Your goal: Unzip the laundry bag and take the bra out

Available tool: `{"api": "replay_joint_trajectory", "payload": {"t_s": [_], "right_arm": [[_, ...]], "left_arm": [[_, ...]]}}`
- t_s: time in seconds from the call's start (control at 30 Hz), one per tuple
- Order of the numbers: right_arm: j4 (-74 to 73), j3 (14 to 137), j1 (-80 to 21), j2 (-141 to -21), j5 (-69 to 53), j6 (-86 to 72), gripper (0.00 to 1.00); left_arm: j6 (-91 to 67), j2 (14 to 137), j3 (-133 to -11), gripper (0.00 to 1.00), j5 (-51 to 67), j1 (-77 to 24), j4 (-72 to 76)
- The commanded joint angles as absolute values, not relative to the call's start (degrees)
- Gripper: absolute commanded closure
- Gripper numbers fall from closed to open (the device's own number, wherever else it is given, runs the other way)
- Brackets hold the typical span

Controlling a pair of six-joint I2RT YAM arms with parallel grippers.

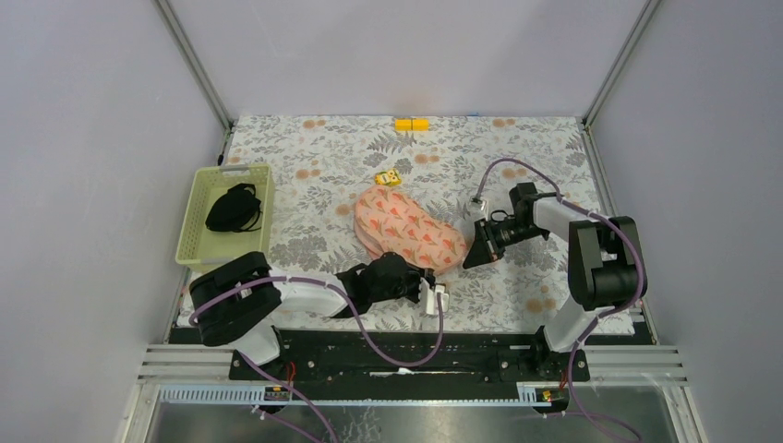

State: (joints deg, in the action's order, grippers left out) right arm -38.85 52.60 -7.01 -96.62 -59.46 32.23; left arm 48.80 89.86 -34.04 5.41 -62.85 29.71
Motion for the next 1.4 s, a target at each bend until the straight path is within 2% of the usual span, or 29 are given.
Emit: {"api": "replay_joint_trajectory", "payload": {"t_s": [0.0,0.33,0.43,0.47,0.53,0.57,0.67,1.07,1.2,1.37], "right_arm": [[-43.4,56.4,-3.7,-98.7,-57.6,36.5,1.00],[-43.6,56.5,-3.9,-99.2,-59.2,34.6,1.00],[-45.2,57.0,-5.4,-99.4,-60.0,36.0,1.00],[-45.2,57.0,-6.1,-99.4,-59.9,36.2,1.00],[-45.2,57.0,-7.5,-99.0,-60.1,36.1,1.00],[-45.2,57.0,-8.0,-99.0,-60.4,35.9,1.00],[-44.7,57.0,-9.7,-98.8,-61.2,34.8,1.00],[-42.0,55.6,-13.2,-95.4,-62.5,31.4,1.00],[-42.1,55.6,-13.9,-95.2,-62.2,31.4,1.00],[-42.2,55.7,-14.1,-95.2,-61.4,31.6,1.00]], "left_arm": [[50.5,87.6,-32.3,1.00,5.2,-61.9,29.5],[53.3,85.0,-29.0,1.00,5.9,-59.3,28.8],[52.5,84.3,-29.0,0.82,5.9,-59.2,28.7],[51.8,83.7,-29.1,0.73,6.3,-59.2,28.5],[49.9,81.9,-29.9,0.47,8.1,-59.4,27.5],[48.9,81.0,-30.7,0.40,8.9,-60.0,26.7],[46.4,80.0,-33.4,0.33,9.6,-62.0,24.2],[39.6,87.8,-39.5,0.32,5.1,-65.0,26.1],[40.0,89.7,-39.7,0.38,3.6,-65.0,26.5],[41.1,91.0,-39.7,0.55,1.7,-65.0,25.8]]}}
